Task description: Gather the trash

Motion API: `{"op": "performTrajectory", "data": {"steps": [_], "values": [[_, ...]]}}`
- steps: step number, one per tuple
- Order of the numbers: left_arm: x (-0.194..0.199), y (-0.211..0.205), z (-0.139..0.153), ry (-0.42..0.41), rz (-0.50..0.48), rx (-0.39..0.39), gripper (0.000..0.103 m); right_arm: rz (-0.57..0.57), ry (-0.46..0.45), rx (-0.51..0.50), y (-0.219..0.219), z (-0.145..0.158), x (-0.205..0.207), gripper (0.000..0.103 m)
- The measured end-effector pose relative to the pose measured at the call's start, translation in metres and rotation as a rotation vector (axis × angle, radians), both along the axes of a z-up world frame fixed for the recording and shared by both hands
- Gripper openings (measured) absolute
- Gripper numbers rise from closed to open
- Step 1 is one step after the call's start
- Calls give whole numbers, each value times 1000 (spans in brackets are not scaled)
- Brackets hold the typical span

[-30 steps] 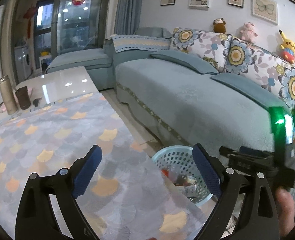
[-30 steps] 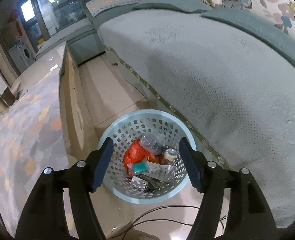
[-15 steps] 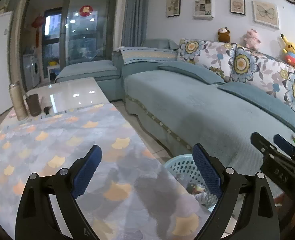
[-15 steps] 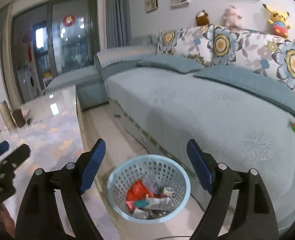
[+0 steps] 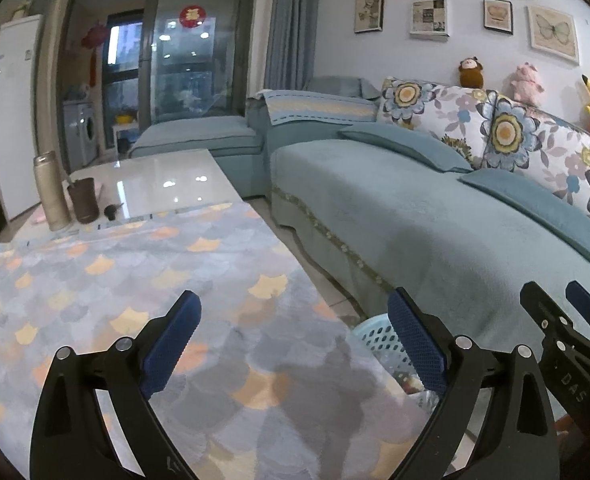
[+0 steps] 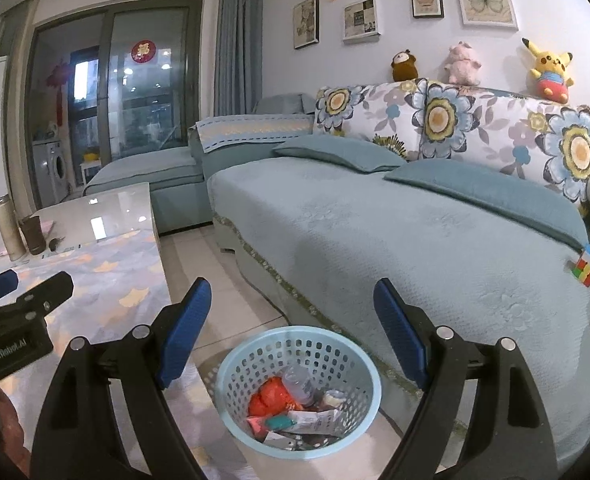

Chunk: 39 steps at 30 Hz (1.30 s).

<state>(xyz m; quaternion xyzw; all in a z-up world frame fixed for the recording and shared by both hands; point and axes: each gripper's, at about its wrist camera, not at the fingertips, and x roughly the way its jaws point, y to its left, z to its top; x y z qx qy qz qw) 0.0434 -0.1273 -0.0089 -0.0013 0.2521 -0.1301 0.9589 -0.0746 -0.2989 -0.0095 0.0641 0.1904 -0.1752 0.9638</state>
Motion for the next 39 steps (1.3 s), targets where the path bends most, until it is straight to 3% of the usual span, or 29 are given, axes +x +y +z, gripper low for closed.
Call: {"op": "performTrajectory", "data": {"steps": [39], "values": [[-2, -1, -2, -19, 9, 20, 93, 39, 27, 30, -4, -6, 4, 79]]}}
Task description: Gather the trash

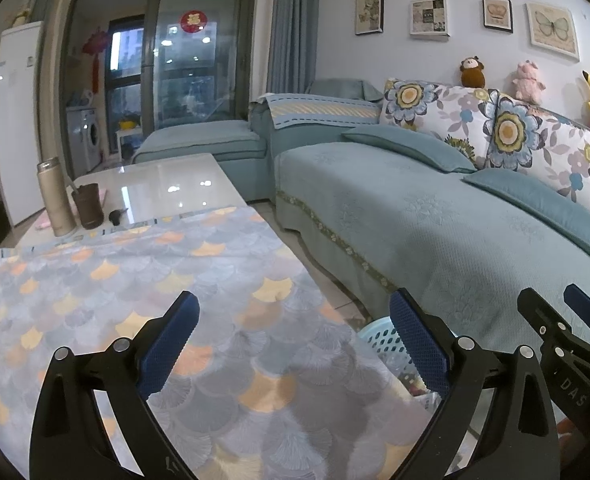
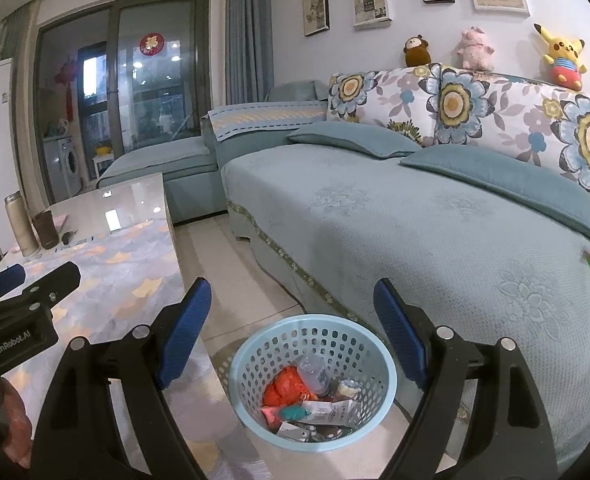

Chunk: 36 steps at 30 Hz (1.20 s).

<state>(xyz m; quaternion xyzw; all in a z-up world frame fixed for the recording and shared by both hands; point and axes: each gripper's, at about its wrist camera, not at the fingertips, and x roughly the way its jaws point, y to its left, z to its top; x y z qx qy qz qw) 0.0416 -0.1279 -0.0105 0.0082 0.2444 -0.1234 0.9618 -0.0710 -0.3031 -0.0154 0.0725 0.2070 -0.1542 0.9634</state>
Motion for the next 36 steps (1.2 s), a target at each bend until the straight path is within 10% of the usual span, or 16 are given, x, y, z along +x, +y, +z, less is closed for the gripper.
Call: {"op": "performTrajectory", "data": {"steps": [36], "values": [[1, 2, -1, 3, -2, -2, 93, 12, -13, 14, 5, 1, -2, 79]]}}
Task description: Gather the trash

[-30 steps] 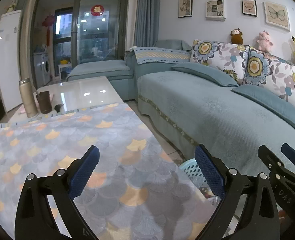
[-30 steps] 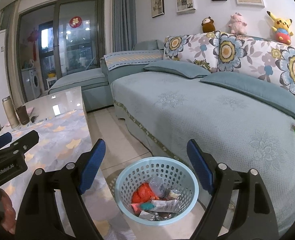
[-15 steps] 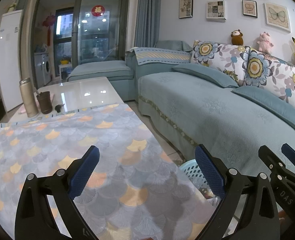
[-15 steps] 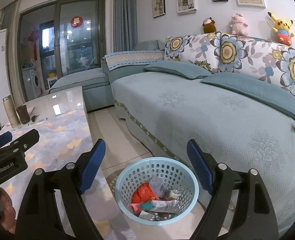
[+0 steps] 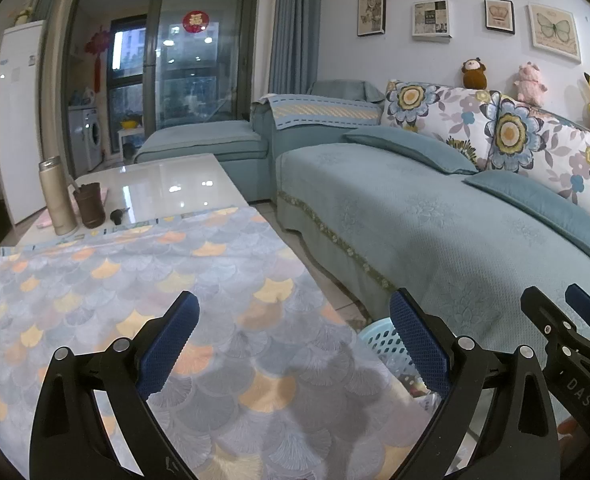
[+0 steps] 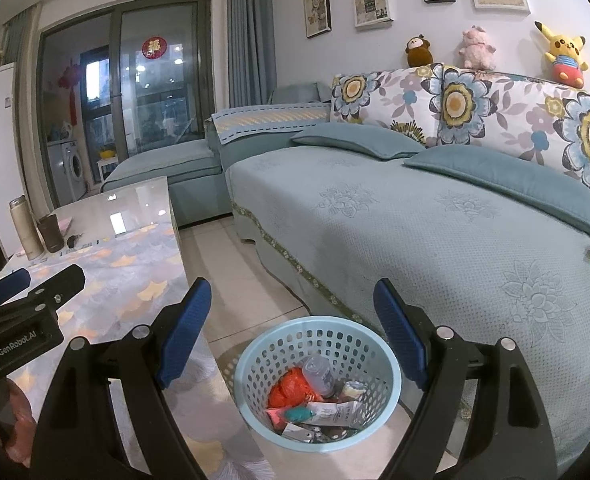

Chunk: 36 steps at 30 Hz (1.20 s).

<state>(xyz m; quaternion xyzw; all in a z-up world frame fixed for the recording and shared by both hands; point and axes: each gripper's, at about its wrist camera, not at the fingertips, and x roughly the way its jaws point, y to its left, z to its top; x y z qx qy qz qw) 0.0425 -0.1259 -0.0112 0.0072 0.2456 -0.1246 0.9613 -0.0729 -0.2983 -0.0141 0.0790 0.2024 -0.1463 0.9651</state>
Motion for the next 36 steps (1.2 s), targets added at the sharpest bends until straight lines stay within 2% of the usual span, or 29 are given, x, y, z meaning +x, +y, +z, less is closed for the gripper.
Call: {"op": "performTrajectory", "data": {"steps": [36], "values": [[-6, -4, 8, -9, 13, -8, 93, 30, 20, 20, -8, -3, 7, 79]]}}
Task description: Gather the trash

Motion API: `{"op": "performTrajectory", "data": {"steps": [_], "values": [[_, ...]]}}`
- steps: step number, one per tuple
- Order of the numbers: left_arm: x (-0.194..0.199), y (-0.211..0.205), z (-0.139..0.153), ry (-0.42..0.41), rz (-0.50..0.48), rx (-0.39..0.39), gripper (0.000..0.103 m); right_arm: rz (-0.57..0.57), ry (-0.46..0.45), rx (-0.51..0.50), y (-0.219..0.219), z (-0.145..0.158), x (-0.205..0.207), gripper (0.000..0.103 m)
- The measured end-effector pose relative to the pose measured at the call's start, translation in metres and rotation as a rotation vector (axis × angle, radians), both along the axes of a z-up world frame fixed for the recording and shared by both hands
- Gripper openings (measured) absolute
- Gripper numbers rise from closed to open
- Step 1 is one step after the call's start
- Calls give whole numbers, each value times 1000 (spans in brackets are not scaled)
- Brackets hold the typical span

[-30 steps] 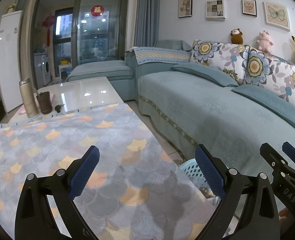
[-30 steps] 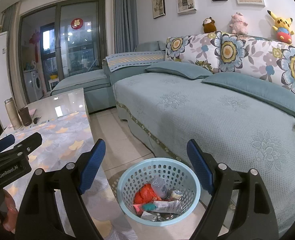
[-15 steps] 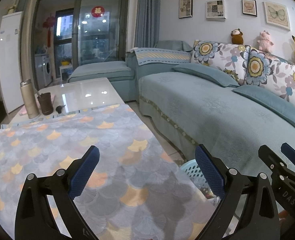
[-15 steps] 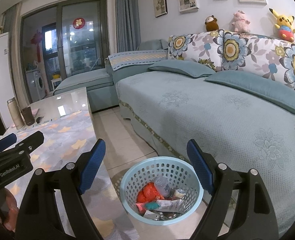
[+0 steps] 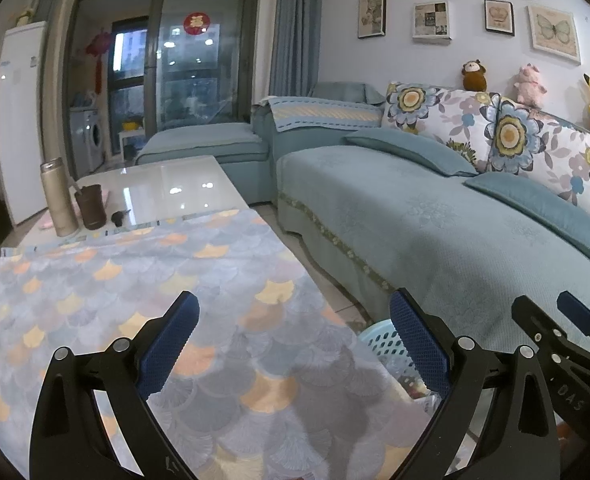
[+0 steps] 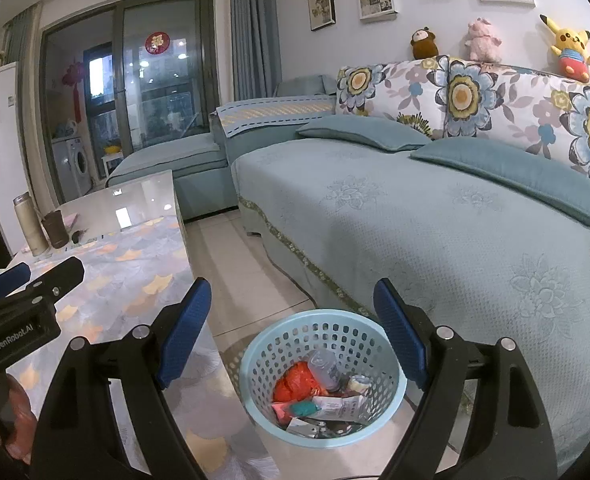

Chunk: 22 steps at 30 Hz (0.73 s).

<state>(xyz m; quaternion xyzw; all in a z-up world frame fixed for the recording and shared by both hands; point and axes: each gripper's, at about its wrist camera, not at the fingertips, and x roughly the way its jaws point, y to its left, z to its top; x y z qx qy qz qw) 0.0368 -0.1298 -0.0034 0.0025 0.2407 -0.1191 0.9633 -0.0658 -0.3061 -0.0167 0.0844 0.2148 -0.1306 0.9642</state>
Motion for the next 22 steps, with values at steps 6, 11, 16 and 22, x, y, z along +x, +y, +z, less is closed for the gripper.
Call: {"op": "performTrajectory", "data": {"steps": [6, 11, 16, 22], "values": [[-1, -1, 1, -5, -3, 4, 93, 2, -2, -1, 0, -1, 0, 79], [1, 0, 0, -5, 18, 1, 93, 3, 0, 2, 0, -1, 0, 79], [3, 1, 4, -9, 30, -12, 95, 4, -2, 2, 0, -2, 0, 79], [0, 0, 2, -15, 23, -8, 95, 4, -2, 0, 0, -1, 1, 79]]}}
